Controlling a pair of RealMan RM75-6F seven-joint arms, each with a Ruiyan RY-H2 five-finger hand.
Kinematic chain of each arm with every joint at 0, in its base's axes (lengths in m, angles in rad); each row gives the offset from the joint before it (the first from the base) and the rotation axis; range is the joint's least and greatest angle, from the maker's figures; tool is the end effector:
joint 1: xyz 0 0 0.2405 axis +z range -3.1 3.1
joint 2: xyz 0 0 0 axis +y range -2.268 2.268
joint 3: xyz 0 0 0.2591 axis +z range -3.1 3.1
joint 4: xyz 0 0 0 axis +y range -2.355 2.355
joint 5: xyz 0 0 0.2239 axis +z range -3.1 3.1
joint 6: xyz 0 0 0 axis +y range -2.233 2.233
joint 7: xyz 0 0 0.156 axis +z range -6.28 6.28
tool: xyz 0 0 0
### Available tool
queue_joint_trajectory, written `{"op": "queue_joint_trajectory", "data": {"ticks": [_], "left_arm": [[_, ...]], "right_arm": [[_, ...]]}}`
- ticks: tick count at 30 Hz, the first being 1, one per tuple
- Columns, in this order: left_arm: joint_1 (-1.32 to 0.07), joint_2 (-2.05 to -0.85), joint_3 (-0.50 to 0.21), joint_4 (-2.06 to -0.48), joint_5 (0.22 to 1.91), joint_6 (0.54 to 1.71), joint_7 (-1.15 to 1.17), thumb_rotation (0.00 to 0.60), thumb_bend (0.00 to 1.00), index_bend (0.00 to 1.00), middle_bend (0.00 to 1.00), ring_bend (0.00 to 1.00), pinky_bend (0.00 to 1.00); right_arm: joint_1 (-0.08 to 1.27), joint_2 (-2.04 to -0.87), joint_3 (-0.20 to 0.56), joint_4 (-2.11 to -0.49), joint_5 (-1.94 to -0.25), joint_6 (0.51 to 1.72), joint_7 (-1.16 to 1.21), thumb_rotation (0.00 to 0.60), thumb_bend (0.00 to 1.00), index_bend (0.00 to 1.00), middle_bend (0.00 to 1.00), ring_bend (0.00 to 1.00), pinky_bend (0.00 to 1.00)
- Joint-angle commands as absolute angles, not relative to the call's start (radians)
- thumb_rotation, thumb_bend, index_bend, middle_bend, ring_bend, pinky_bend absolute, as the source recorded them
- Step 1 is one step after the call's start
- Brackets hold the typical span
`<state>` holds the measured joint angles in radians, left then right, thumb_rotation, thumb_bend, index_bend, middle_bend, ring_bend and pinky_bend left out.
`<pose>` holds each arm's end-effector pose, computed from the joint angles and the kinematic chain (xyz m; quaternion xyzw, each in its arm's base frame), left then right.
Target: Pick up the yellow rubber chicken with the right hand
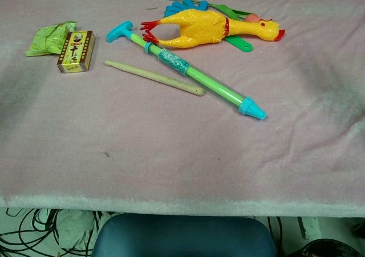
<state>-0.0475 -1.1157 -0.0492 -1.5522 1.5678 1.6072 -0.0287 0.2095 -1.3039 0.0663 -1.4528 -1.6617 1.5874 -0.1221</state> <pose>-0.3209 0.1819 0.1675 -0.5891 -0.3378 -0.4168 0.6043 -0.2748 -0.2319 0.1088 0.6441 -0.2504 0.4592 0.5582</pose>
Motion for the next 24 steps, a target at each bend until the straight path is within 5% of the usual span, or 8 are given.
{"op": "queue_joint_trajectory", "data": {"ticks": [1, 24], "left_arm": [[-0.047, -1.116, -0.049, -1.552, 1.567, 1.607, -0.029, 0.600, 0.00, 0.00, 0.00, 0.00, 0.00], [-0.054, -1.107, -0.056, -1.547, 1.553, 1.592, -0.068, 0.600, 0.00, 0.00, 0.00, 0.00, 0.00]], "right_arm": [[0.209, -1.303, 0.067, -1.454, -1.662, 1.587, -0.122, 0.600, 0.18, 0.00, 0.00, 0.00, 0.22], [0.229, -1.299, 0.086, -1.531, -1.653, 1.543, -0.164, 0.600, 0.18, 0.00, 0.00, 0.00, 0.22]]}}
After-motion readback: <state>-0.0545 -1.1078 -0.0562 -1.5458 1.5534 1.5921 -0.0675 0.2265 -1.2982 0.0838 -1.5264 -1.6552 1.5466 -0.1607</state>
